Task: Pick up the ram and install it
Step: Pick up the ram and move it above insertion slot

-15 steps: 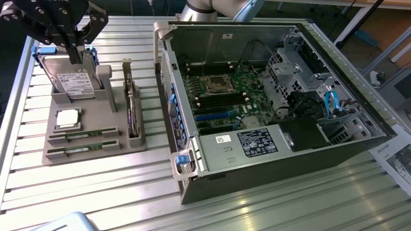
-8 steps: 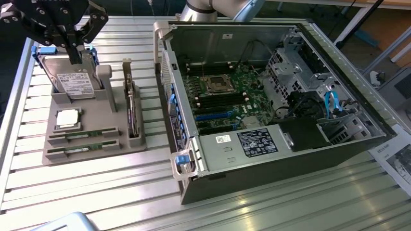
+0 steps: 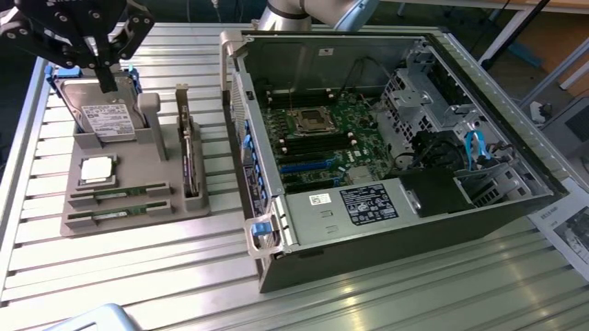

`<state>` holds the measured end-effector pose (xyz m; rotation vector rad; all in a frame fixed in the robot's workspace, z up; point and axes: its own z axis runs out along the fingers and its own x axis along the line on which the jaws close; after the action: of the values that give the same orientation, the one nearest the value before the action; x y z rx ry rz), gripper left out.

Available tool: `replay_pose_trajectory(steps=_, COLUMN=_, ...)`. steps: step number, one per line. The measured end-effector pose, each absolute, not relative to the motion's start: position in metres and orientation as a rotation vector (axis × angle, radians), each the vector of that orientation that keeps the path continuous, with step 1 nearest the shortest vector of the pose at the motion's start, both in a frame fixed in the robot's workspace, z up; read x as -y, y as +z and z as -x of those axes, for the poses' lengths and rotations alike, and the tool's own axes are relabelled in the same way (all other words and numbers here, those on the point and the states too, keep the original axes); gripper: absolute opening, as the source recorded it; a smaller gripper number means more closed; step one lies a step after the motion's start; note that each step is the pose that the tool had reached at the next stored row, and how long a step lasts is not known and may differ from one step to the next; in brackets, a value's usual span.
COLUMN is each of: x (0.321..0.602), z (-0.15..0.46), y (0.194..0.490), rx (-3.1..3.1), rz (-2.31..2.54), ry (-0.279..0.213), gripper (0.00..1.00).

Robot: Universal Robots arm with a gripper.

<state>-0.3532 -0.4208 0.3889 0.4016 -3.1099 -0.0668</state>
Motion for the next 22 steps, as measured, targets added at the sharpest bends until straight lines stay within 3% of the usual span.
replay_pose_trajectory(steps=22, x=0.4208, z=0.3532, y=0.3889, rx=2.896, rz=-1.174, ry=-0.062, gripper=0.10)
